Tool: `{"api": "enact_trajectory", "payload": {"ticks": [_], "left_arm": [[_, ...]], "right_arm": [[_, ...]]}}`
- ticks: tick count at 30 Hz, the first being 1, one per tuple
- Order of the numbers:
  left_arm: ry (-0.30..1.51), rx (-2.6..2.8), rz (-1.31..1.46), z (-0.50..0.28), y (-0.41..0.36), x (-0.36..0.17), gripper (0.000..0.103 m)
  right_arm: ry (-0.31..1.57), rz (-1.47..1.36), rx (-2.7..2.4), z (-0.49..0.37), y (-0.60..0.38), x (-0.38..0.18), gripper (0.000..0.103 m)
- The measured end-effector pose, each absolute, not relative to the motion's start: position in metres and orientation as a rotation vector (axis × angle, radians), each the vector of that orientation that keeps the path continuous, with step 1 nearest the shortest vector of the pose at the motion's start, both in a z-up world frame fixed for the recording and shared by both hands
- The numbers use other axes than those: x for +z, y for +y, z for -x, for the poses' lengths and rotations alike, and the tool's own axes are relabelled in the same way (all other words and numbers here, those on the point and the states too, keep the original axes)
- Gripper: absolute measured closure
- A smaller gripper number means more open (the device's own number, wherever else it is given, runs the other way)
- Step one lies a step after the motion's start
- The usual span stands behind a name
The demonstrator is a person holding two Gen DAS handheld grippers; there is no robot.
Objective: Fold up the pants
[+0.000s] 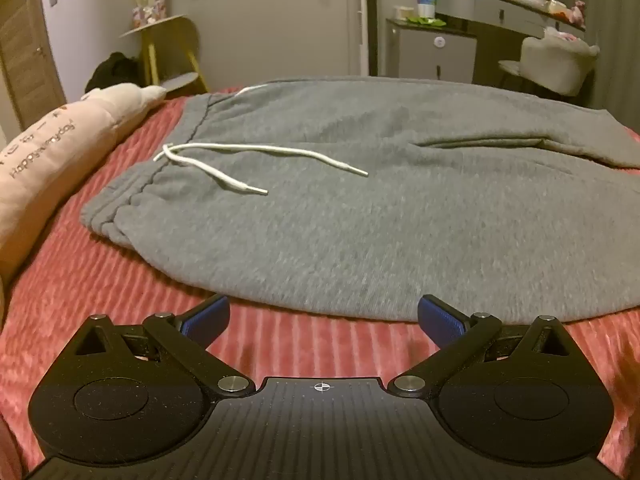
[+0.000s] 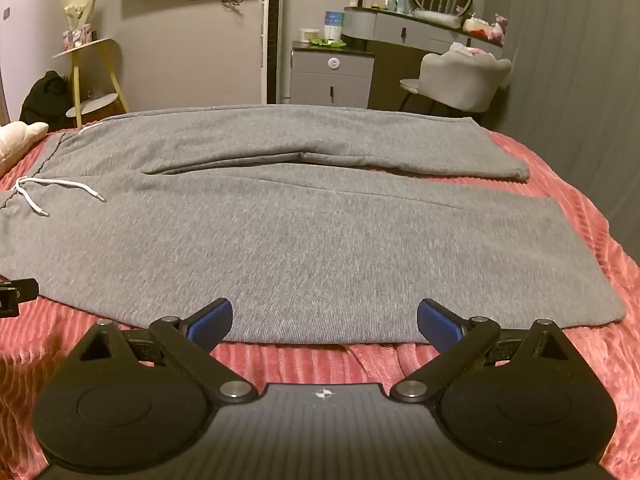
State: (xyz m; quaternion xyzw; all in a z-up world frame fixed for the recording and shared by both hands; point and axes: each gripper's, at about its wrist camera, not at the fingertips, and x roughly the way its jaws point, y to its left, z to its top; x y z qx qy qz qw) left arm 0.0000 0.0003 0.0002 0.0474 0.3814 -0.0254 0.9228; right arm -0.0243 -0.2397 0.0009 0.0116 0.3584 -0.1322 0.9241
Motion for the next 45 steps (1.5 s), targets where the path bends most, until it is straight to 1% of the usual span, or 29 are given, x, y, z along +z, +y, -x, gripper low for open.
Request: {"api": "enact_trajectory", "payload": {"ticks": [45], "left_arm": [[0.802,-0.029,-0.06,-0.0032,0.0092,-0.0011,0.0]], "right_arm": [[0.726,-0.069,-0.267,0.0276,-0.2476,0.003,0.004]]}}
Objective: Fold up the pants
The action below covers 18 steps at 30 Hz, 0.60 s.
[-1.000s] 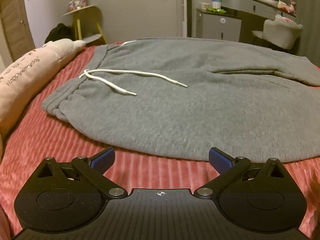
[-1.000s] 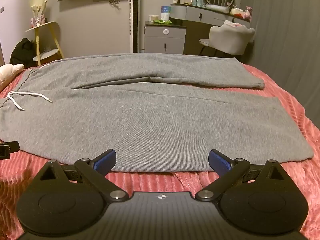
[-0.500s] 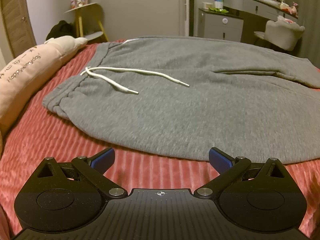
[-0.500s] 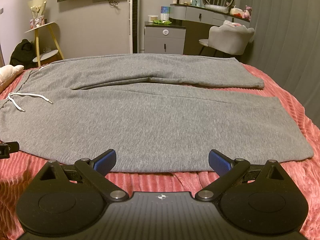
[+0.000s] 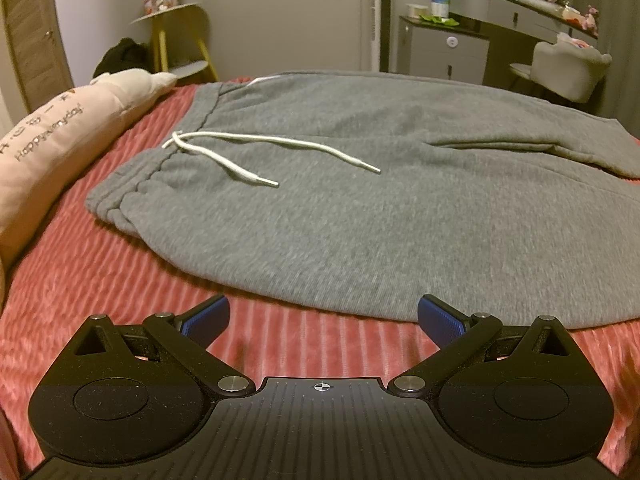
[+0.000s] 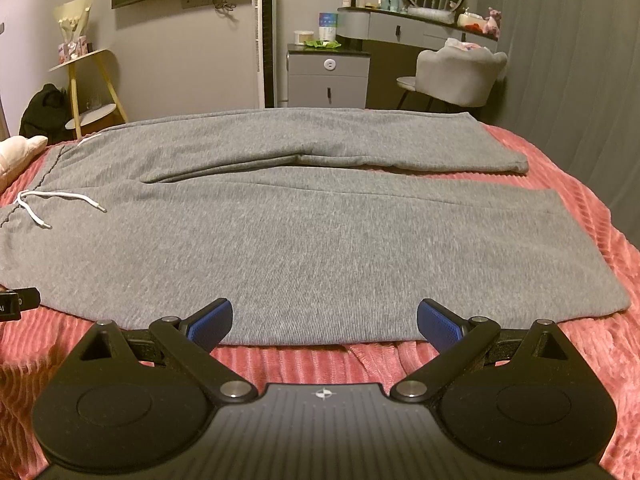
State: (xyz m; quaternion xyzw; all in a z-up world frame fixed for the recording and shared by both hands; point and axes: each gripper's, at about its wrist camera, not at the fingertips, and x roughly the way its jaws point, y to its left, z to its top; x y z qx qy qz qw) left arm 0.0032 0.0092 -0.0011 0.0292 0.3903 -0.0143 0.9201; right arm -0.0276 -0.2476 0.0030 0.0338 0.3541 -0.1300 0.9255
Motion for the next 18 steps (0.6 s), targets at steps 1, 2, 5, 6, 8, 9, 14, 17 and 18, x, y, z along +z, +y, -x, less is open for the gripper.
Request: {"api": "enact_trajectory", "payload": {"ticks": [1,2,5,6,8,9,14,17,18], "left_arm": [[0.803,-0.029,-0.059,-0.0034,0.0089,-0.0012,0.0],[0.804,-0.029,-0.059,-0.0035,0.0089,-0.0013,0.0],[0.805,-0.029,-0.058,-0.0034,0.0089,-0.0014,0.0],[0.806,-0.029,-0.058,-0.0035,0.0089,-0.0014,0.0],[0.805,-0.029,-0.058,-0.0033,0.0089,-0.0015,0.0],[0.806,-0.029,-0.058,-0.0032,0.0089,-0.0015,0.0],[0.809,-0.027,-0.054,-0.0034,0.0086,-0.0019,0.0],[0.809,-0.027,-0.054,-0.0034,0.009,-0.002,0.0],[0.809,-0.028,-0.054,-0.0034,0.0091,-0.002,0.0]], "right_arm": [[0.726,-0.072,-0.266,0.0277,-0.2482,0.0029,0.004],[0.726,-0.073,-0.266,0.0276,-0.2481,0.003,0.004],[0.726,-0.078,-0.263,0.0278,-0.2489,0.0029,0.004],[0.726,-0.08,-0.262,0.0278,-0.2494,0.0029,0.004],[0.725,-0.082,-0.261,0.0279,-0.2497,0.0026,0.004],[0.724,-0.082,-0.261,0.0278,-0.2496,0.0027,0.004],[0.724,-0.088,-0.26,0.0282,-0.2504,0.0024,0.004],[0.723,-0.092,-0.26,0.0289,-0.2512,0.0026,0.004],[0.724,-0.093,-0.259,0.0288,-0.2514,0.0025,0.004]]}}
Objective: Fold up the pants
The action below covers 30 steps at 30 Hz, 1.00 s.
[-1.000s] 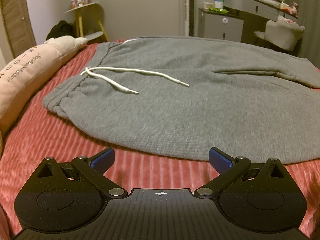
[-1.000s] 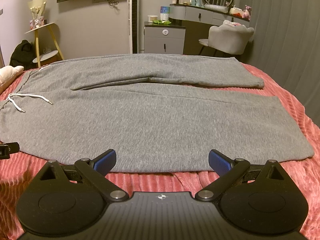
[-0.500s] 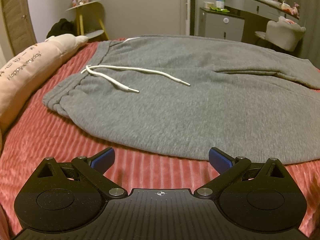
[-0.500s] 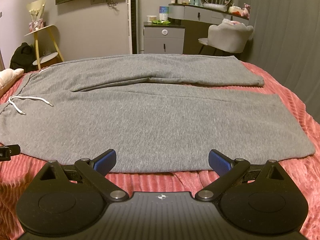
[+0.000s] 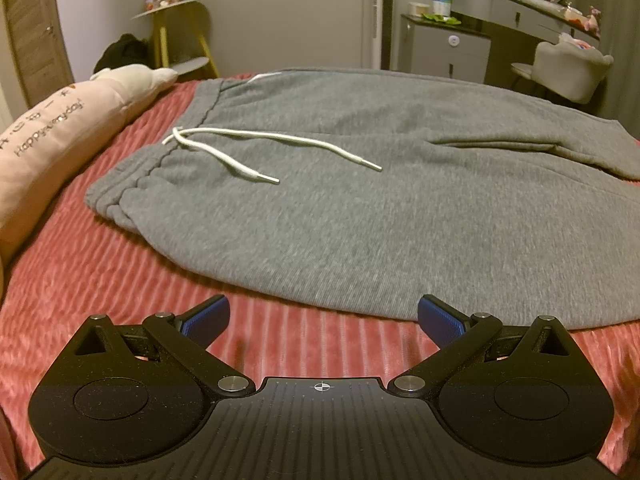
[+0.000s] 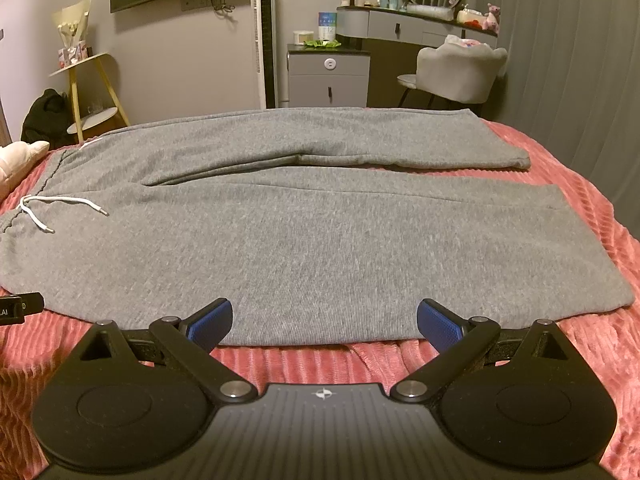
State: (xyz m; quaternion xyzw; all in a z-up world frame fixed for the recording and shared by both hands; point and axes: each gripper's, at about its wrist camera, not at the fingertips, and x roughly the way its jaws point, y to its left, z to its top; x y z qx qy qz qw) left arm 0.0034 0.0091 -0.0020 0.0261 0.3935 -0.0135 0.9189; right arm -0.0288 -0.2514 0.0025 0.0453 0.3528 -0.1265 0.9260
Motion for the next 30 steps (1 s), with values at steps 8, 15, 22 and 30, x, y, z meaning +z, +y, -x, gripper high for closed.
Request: {"api": "enact_trajectory", "payload": {"ticks": [8,15,22,30], "left_arm": [[0.814,-0.025,-0.049,-0.0037,0.0103,-0.0027,0.0],[0.814,-0.022,-0.047,-0.0037,0.0104,-0.0026,0.0],[0.816,-0.022,-0.044,-0.0036,0.011,-0.0029,0.0],[0.819,-0.021,-0.042,-0.0033,0.0113,-0.0031,0.0]], "right_arm": [[0.724,-0.099,-0.258,0.0282,-0.2516,0.0022,0.004],[0.725,-0.101,-0.257,0.0283,-0.2518,0.0025,0.004],[0.728,-0.11,-0.256,0.0278,-0.2519,0.0025,0.004],[0.729,-0.116,-0.254,0.0282,-0.2533,0.0019,0.004]]}}
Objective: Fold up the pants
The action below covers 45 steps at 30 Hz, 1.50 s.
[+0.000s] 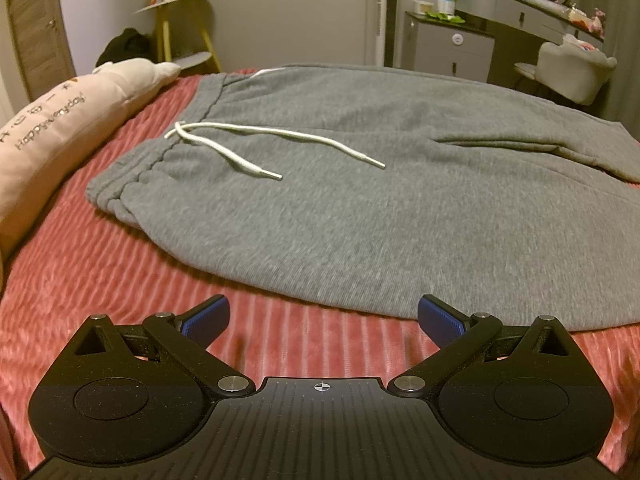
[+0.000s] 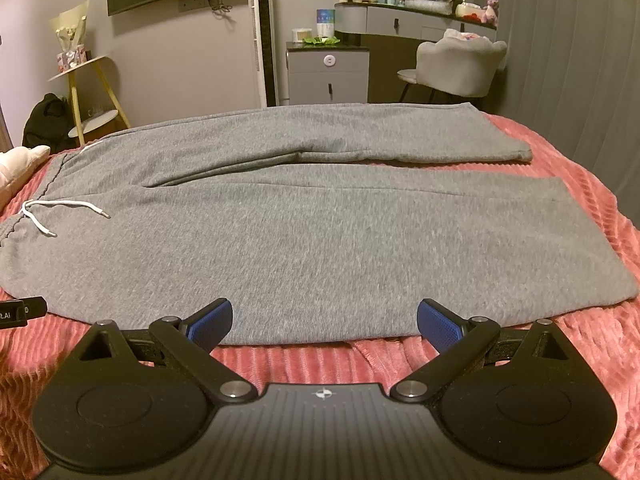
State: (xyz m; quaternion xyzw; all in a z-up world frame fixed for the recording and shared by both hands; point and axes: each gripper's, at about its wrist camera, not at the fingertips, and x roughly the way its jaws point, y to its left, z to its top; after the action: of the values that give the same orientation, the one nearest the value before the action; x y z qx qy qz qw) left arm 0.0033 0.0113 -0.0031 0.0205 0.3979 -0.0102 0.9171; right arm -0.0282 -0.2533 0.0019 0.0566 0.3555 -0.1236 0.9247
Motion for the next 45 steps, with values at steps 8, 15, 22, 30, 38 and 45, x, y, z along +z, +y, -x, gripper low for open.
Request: {"api": "enact_trajectory", "payload": {"ticks": [8,15,22,30,38,45], "left_arm": [[0.82,-0.022,-0.041,-0.004,0.012,-0.004,0.0],[0.828,-0.022,-0.043,-0.005,0.011,-0.005,0.0],[0.83,-0.028,-0.033,-0.005,0.01,-0.001,0.0],[0.849,-0.045,-0.087,-0.01,0.0,0.0,0.0],[0.847,-0.037,-0.071,-0.037,-0.008,0.008,0.0],[0.779,0.096,-0.076,-0.094,-0.018,0.005,0.0]], "right_arm": [[0.73,-0.12,-0.251,0.028,-0.253,0.002,0.004],[0.736,-0.13,-0.247,0.028,-0.253,0.0,0.004],[0.74,-0.141,-0.239,0.028,-0.255,0.001,0.004],[0.814,-0.179,-0.215,0.018,-0.262,-0.006,0.004],[0.858,-0.332,-0.215,-0.013,-0.301,-0.022,0.004],[0.94,-0.267,-0.418,-0.078,-0.352,-0.069,0.004]]}}
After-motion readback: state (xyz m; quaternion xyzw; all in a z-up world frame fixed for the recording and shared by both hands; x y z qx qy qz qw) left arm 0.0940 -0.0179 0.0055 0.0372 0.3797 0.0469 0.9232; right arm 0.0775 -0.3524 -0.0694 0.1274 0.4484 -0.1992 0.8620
